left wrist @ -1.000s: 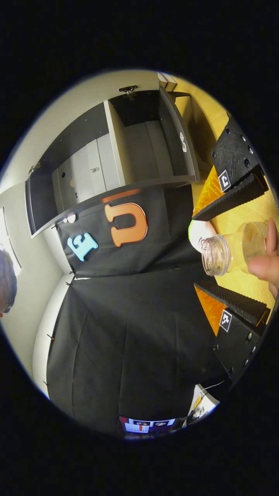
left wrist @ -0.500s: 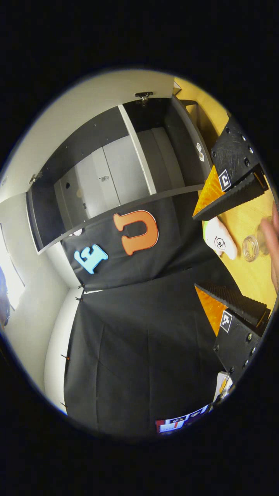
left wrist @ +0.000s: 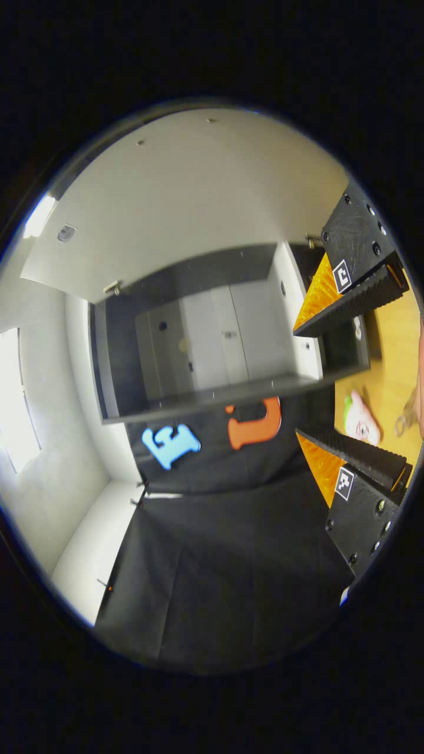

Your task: Open the cabinet door with the right hand, grasp the bottle in the cabinet with the left hand and place it on the coaster, then close the cabinet door with the right hand.

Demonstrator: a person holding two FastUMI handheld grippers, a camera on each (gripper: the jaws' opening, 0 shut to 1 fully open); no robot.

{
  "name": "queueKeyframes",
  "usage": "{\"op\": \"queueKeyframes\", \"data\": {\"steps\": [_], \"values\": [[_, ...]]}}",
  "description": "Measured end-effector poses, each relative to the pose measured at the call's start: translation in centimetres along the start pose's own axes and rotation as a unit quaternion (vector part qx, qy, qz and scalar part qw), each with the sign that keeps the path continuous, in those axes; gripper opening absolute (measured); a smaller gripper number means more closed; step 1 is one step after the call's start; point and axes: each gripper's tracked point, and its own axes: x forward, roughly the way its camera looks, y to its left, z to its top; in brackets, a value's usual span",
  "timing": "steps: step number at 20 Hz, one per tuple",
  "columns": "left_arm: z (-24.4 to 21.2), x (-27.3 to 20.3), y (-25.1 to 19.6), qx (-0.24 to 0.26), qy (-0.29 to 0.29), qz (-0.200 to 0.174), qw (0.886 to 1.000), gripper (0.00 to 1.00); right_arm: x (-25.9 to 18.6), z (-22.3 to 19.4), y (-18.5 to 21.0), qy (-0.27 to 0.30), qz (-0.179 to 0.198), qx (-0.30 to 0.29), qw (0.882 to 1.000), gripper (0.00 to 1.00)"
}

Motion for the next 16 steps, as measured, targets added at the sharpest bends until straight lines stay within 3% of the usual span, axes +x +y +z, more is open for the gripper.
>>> {"op": "queueKeyframes", "data": {"steps": [2, 3, 4, 5, 7, 9, 12, 13, 16], "values": [[0.8, 0.5, -2.4, -0.003, -0.018, -0.043, 0.999, 0.91, -1.9, 4.2, -1.8, -0.036, 0.002, 0.064, 0.997, 0.98], [0.6, 0.7, -4.0, -0.008, -0.012, -0.069, 0.998, 0.95, -2.7, 6.6, -1.6, -0.062, 0.035, 0.089, 0.994, 0.98], [0.5, 1.0, -4.8, -0.012, -0.003, -0.078, 0.997, 0.90, -3.4, 8.7, -1.3, -0.069, 0.070, 0.079, 0.992, 0.97], [0.7, 1.4, -5.3, -0.020, 0.005, -0.083, 0.996, 0.91, -4.5, 11.2, -1.9, -0.084, 0.082, 0.049, 0.992, 0.96], [1.0, 2.5, -5.6, -0.028, 0.014, -0.084, 0.996, 0.91, -7.2, 15.8, -2.7, -0.129, 0.116, -0.009, 0.985, 0.97], [0.7, 4.1, -5.8, -0.014, 0.034, -0.078, 0.996, 0.91, -11.0, 19.3, -2.0, -0.152, 0.182, -0.034, 0.971, 0.96], [-0.1, 5.7, -6.1, -0.011, 0.063, -0.061, 0.996, 0.91, -16.3, 21.7, 1.5, -0.173, 0.286, -0.080, 0.939, 0.96], [-0.1, 5.9, -6.0, -0.016, 0.068, -0.057, 0.996, 0.91, -17.0, 22.0, 2.1, -0.182, 0.302, -0.094, 0.931, 0.96], [0.5, 6.2, -5.3, -0.005, 0.057, -0.039, 0.998, 0.91, -17.4, 22.1, 3.0, -0.194, 0.314, -0.110, 0.923, 0.91]]}}
